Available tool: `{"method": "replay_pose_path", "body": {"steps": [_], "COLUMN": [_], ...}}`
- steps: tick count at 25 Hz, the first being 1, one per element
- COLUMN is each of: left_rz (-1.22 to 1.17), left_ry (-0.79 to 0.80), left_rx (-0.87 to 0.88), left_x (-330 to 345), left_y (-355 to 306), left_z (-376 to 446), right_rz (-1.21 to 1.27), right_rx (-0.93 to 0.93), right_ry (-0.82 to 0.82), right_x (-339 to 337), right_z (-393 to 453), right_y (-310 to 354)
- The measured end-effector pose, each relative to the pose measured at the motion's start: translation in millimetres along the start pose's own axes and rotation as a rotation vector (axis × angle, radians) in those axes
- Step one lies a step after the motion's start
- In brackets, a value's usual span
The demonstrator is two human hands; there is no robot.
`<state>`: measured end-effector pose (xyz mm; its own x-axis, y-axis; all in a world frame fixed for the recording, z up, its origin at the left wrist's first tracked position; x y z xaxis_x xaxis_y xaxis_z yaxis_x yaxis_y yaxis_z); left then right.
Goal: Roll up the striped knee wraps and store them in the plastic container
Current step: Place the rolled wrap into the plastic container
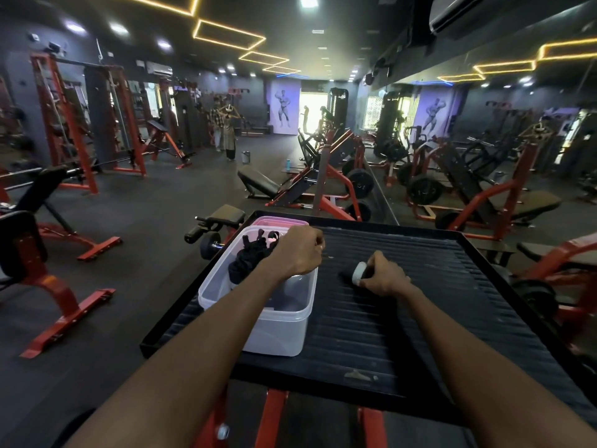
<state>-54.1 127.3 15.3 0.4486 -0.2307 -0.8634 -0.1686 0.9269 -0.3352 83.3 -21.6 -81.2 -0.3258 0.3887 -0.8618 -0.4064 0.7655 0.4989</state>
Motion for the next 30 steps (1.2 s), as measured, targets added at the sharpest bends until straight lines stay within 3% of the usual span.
{"method": "replay_pose_path", "body": {"steps": [5, 7, 12, 16, 19, 24, 27, 30], "left_rz": [-0.013, -0.047, -0.195, -0.139, 0.04, 0.382, 0.471, 0.533], "left_ry": [0.022, 0.014, -0.061, -0.052, -0.018, 0.183, 0.272, 0.316], "left_rx": [0.073, 0.08, -0.012, -0.027, -0.055, -0.188, -0.223, -0.22], "left_x": [-4, -14, -57, -76, -76, -63, -55, -47], "left_y": [-8, -10, 7, 25, 45, 79, 88, 96], "left_z": [-2, -3, -7, -22, -32, -55, -67, -73], "right_rz": [0.409, 0.554, 0.653, 0.534, 0.4, -0.015, -0.264, -0.358], "right_rx": [-0.066, -0.092, -0.289, -0.37, -0.404, -0.536, -0.624, -0.62], "right_ry": [-0.175, -0.15, -0.067, -0.103, -0.08, 0.047, 0.062, 0.087], "right_x": [-27, -37, -56, -63, -51, -1, 29, 49], "right_z": [-16, -16, -26, -41, -46, -65, -73, -73], "right_y": [29, 48, 109, 144, 165, 204, 220, 225]}}
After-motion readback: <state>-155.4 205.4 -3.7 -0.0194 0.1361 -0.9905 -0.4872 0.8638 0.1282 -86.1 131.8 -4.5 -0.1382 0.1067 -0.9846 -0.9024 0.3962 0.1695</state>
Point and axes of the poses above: each hand's wrist, its own z-axis towards the middle knuckle, its own x-axis out of the palm, y = z × x, the point moved 10 cm from there along z, towards the middle knuckle, and after that the axes turned 1 degree about y, right-handed, at the moved point
